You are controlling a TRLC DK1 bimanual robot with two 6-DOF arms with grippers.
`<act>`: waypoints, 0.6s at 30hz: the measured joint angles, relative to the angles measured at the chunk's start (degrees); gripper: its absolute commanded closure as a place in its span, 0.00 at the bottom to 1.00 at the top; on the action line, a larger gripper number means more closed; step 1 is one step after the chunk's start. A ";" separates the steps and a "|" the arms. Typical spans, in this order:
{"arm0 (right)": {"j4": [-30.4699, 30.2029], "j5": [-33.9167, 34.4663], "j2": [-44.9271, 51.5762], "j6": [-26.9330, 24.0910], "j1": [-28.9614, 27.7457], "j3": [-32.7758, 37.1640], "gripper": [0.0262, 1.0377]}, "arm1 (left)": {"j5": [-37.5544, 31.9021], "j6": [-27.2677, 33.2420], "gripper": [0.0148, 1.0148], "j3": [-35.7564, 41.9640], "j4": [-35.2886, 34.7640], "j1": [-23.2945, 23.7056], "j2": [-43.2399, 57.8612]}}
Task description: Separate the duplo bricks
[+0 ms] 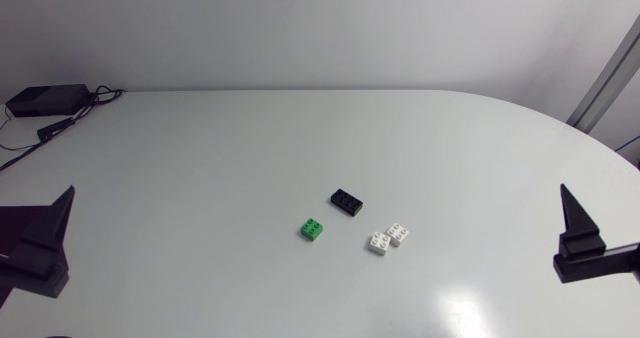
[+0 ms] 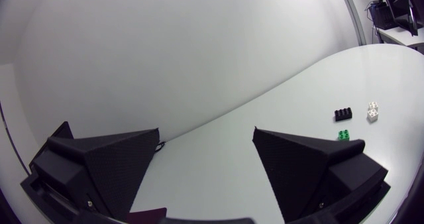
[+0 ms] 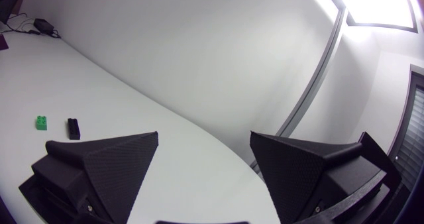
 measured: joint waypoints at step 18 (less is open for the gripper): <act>8.68 1.90 0.00 1.11 1.55 -9.18 0.04 | 0.00 -0.22 0.03 -10.86 6.84 4.46 -1.05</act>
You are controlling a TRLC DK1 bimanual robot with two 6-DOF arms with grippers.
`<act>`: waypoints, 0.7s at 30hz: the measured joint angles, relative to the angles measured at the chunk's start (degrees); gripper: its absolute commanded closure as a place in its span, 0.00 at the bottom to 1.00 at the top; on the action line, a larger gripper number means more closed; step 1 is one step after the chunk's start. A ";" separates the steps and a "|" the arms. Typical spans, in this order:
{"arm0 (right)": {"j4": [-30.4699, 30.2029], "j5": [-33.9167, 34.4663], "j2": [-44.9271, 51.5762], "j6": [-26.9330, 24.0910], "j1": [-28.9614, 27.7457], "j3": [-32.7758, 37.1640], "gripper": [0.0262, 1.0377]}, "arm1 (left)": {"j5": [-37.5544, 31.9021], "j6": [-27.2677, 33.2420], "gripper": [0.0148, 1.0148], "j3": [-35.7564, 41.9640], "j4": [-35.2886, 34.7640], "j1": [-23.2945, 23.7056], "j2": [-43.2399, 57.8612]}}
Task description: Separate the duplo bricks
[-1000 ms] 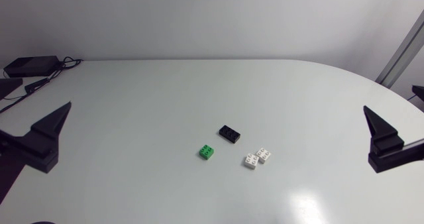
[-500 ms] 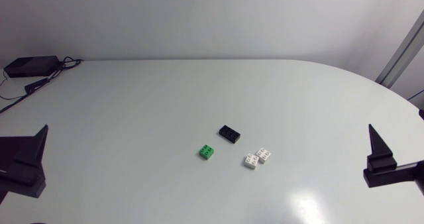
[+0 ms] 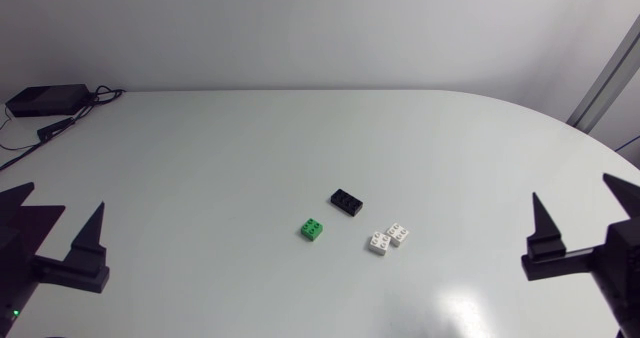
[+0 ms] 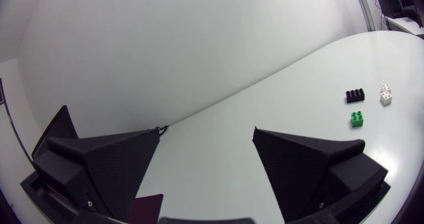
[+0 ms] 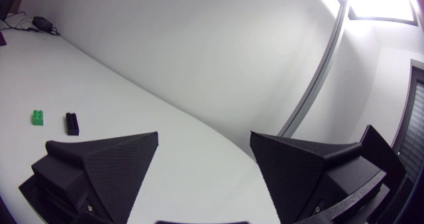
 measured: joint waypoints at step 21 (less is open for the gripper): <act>12.72 -0.85 0.00 0.46 4.17 -9.53 0.04 | 0.02 1.95 0.03 -11.43 15.08 3.48 0.00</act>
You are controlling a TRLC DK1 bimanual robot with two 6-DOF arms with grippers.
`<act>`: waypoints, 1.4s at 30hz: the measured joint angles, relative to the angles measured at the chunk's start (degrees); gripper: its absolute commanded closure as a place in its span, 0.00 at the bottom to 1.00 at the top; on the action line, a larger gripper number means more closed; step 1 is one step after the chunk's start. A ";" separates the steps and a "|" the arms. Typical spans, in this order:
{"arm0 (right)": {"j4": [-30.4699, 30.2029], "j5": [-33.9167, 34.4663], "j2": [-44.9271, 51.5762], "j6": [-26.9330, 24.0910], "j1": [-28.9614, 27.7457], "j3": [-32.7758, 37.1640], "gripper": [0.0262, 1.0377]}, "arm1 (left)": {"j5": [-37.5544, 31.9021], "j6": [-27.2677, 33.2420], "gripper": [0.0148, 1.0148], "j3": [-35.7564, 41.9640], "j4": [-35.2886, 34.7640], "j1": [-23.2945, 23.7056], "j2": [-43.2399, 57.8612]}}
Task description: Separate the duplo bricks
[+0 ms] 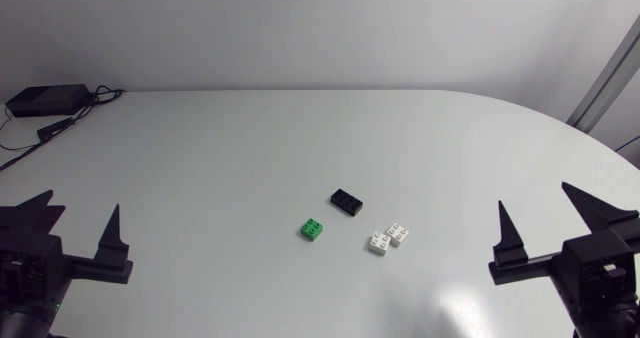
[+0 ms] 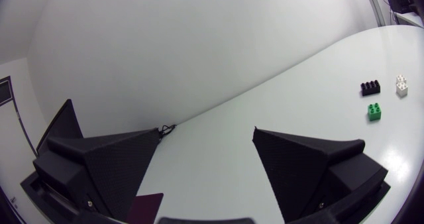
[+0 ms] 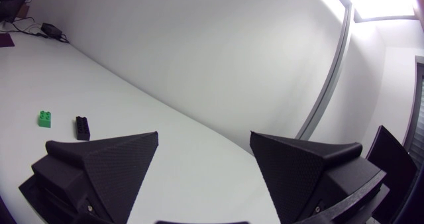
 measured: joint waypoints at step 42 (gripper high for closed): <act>-1.75 -17.44 0.00 21.81 -17.05 -0.33 0.04 | 13.66 -17.40 0.03 -2.47 7.65 3.72 0.00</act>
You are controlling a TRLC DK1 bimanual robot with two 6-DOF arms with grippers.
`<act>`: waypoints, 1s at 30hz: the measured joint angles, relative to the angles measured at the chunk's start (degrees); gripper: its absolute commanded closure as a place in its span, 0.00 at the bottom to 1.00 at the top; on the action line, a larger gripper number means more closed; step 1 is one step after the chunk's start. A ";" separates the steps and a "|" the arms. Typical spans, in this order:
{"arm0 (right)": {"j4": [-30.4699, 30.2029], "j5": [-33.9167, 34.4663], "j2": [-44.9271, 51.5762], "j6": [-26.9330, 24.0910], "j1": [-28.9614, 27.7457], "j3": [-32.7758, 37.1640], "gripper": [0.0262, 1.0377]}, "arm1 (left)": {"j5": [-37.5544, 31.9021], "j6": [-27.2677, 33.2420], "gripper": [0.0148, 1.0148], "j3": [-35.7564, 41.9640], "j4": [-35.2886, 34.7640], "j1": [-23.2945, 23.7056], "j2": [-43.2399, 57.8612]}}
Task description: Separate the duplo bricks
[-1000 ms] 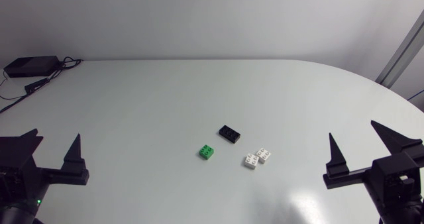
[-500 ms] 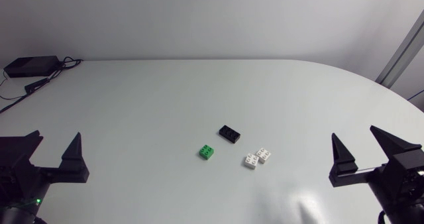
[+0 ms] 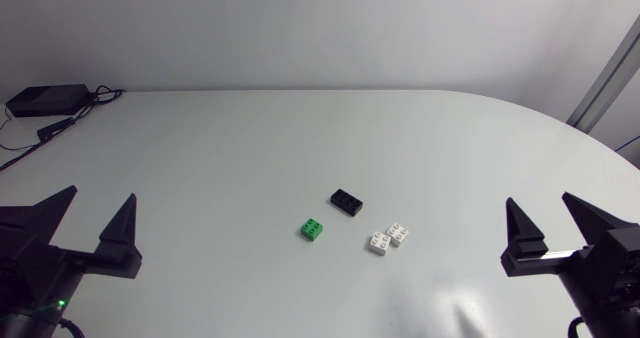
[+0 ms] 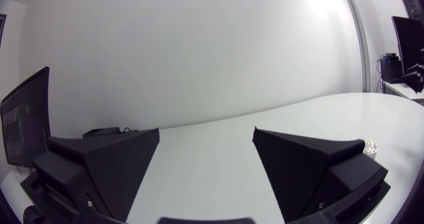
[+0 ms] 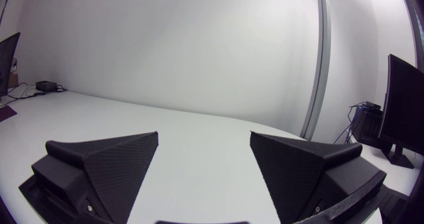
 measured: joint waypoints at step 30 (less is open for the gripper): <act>0.00 -0.15 0.00 1.42 -3.69 0.00 0.04 | 7.41 3.50 0.03 0.00 -2.75 6.84 0.00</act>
